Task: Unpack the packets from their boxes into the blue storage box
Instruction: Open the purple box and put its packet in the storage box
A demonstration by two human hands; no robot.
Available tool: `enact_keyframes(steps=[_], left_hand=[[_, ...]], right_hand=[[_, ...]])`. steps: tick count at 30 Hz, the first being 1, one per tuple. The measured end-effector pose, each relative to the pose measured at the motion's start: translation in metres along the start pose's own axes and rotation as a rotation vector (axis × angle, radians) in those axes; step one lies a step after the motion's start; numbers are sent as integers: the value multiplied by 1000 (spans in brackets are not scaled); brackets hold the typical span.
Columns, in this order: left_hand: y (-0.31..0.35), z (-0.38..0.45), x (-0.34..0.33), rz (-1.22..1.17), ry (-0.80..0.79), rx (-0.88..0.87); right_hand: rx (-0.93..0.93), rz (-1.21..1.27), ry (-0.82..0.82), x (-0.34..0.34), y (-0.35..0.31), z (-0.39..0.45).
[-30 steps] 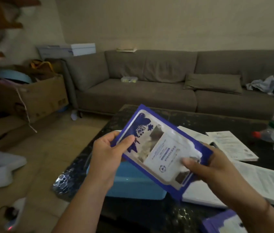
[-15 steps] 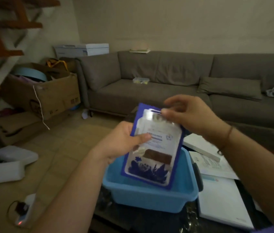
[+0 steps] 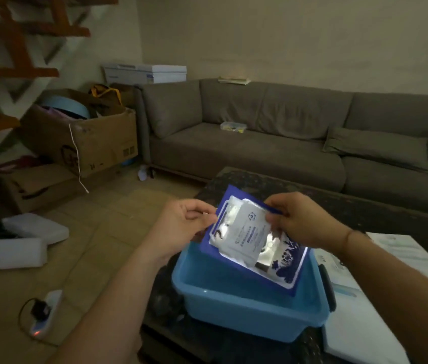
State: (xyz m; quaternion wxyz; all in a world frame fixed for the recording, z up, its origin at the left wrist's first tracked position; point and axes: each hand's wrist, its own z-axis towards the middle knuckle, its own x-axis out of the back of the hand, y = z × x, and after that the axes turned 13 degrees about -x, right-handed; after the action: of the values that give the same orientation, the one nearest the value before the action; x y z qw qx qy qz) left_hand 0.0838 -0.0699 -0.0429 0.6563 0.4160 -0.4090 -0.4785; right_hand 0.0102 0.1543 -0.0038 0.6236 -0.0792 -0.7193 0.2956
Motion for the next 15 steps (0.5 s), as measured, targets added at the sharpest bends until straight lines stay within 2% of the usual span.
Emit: enact_keyframes(steps=[2,5,9,12,15], left_hand=[[-10,-3,7,191,54,-40],[-28,-12,12,432,126,-126],[-55,-18,11,497,-8,-125],[-60,-17,10,507,8,-119],[-58,-18,10,498,21,-141]], right_hand=[[-48,-39,3,-19,9,10],[-87,-157,-103,-46,16,19],[-69,-325,-209,-80,7,24],[-51,-434,-316,-100,8,28],[-77,-447,-339,-103,10,27]])
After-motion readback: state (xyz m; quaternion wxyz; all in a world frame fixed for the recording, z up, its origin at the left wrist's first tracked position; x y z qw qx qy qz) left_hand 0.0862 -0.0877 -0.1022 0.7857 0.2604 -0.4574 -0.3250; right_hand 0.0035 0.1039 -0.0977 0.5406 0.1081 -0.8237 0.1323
